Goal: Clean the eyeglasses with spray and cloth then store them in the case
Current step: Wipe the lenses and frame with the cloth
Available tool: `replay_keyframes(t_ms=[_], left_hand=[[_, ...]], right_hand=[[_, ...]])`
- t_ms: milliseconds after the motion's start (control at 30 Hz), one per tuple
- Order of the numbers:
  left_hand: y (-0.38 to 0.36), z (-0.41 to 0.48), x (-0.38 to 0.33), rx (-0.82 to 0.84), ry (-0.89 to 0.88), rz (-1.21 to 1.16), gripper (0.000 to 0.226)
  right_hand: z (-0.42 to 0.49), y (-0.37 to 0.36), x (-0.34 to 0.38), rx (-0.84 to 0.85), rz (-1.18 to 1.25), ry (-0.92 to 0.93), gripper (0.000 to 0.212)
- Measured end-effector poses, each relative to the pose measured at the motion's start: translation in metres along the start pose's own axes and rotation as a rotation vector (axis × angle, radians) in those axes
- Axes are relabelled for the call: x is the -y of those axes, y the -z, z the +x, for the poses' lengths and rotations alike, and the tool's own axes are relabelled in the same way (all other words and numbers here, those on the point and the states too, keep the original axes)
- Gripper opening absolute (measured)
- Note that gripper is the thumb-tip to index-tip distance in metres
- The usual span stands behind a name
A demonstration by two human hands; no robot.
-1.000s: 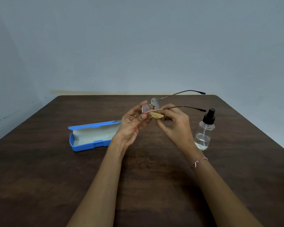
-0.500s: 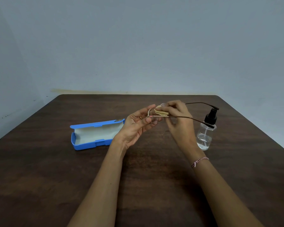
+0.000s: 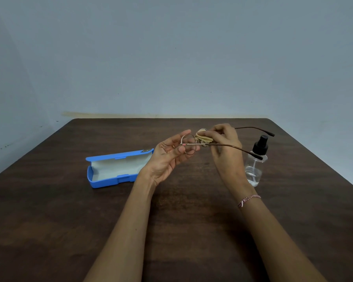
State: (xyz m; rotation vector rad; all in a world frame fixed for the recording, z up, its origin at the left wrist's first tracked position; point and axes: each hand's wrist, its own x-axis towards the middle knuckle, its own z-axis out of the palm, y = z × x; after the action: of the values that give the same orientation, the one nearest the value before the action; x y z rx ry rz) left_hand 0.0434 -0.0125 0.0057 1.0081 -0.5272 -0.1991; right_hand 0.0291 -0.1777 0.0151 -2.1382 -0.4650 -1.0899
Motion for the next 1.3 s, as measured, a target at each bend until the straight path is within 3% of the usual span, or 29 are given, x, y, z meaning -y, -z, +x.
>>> replay_keyframes(t_ms=[200, 700, 1000, 1300], left_hand=[[0.0, -0.0006, -0.0006, 0.004, -0.003, 0.004, 0.061], [-0.0006, -0.0012, -0.0007, 0.025, -0.009, -0.011, 0.057], [0.0031, -0.0006, -0.0029, -0.031, -0.052, -0.057, 0.056], [0.0056, -0.0005, -0.008, -0.149, -0.112, -0.237, 0.076]], right_hand=[[-0.0005, -0.0011, -0.0002, 0.026, 0.023, 0.094, 0.042], [0.0014, 0.002, -0.0054, -0.016, -0.028, 0.093, 0.044], [0.0017, 0.0009, -0.0012, 0.064, -0.045, 0.165, 0.039], [0.0006, 0.0035, -0.0022, 0.041, -0.073, 0.168, 0.039]])
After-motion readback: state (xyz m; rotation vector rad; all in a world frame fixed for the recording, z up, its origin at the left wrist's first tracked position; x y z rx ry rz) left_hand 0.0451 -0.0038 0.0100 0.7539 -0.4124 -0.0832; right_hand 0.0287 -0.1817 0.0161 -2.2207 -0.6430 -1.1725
